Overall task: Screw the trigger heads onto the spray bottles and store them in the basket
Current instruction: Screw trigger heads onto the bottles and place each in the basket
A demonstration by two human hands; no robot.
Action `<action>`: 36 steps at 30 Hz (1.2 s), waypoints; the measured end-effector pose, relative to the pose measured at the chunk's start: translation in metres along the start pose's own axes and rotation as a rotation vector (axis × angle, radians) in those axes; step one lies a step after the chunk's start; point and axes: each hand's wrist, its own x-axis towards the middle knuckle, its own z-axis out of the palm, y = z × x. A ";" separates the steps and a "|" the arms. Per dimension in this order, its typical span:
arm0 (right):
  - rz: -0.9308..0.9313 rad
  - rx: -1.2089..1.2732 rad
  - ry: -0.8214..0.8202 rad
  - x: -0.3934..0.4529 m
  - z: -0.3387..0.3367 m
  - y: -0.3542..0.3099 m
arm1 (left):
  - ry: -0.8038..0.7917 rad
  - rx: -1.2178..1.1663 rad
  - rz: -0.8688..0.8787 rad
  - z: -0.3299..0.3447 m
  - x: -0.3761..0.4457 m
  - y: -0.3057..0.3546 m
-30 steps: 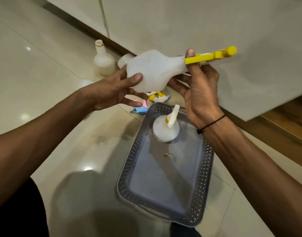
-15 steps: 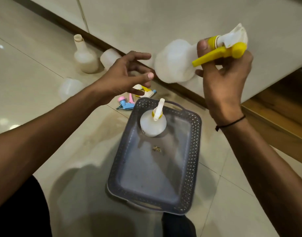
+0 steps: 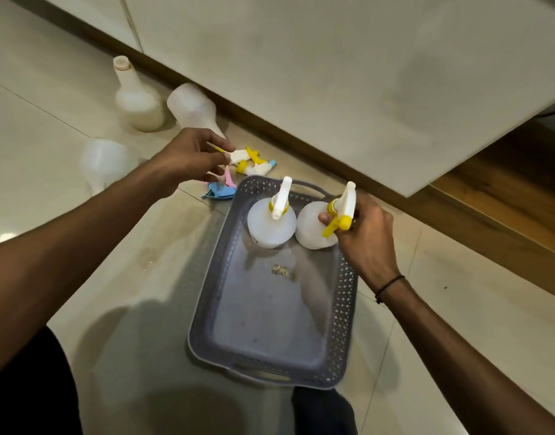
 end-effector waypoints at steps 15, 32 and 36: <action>0.251 0.233 0.019 -0.113 0.054 -0.009 | 0.196 0.285 -0.030 -0.041 0.004 -0.016; -0.457 -0.694 -0.321 0.029 0.204 -0.124 | 0.390 0.550 -0.296 -0.140 -0.008 -0.079; -0.369 -0.858 -0.448 0.046 0.222 -0.119 | 0.295 0.576 -0.350 -0.144 -0.009 -0.094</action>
